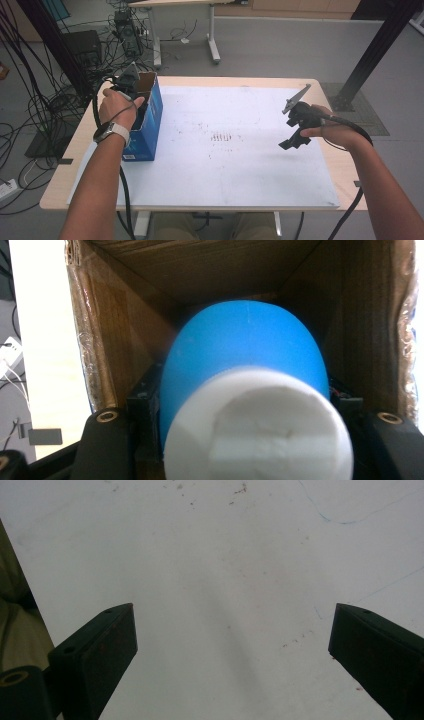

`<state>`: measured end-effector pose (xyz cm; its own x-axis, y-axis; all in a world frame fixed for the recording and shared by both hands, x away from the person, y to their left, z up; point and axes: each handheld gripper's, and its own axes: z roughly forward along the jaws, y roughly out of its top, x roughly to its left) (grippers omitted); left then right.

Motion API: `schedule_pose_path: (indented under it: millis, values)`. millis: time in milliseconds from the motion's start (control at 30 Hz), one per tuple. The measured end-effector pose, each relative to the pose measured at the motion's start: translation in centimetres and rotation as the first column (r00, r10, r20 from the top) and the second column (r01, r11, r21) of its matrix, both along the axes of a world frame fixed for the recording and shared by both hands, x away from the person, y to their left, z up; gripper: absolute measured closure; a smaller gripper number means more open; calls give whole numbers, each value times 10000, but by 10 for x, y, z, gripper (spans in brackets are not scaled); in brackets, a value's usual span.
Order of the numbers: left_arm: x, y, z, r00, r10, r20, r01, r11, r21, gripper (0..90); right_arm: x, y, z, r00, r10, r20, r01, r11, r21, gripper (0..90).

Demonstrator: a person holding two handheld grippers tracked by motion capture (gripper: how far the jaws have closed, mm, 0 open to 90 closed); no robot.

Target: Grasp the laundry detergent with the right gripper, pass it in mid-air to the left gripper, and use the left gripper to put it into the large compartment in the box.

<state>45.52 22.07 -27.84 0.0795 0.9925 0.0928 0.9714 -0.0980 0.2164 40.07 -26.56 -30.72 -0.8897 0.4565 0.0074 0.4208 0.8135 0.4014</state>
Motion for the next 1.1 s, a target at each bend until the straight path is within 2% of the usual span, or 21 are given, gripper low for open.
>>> schedule_pose_path:
  millis: [433,1100]
  values:
    - [-1,0,-1,9999,-39,128,38,10000,49,372,-1,-2,1,10000,-9,31,9,10000,1,52]
    - [-4,1,0,10000,1,89,-1,10000,-29,372,-3,-1,3,10000,-19,63,19,10000,-6,52]
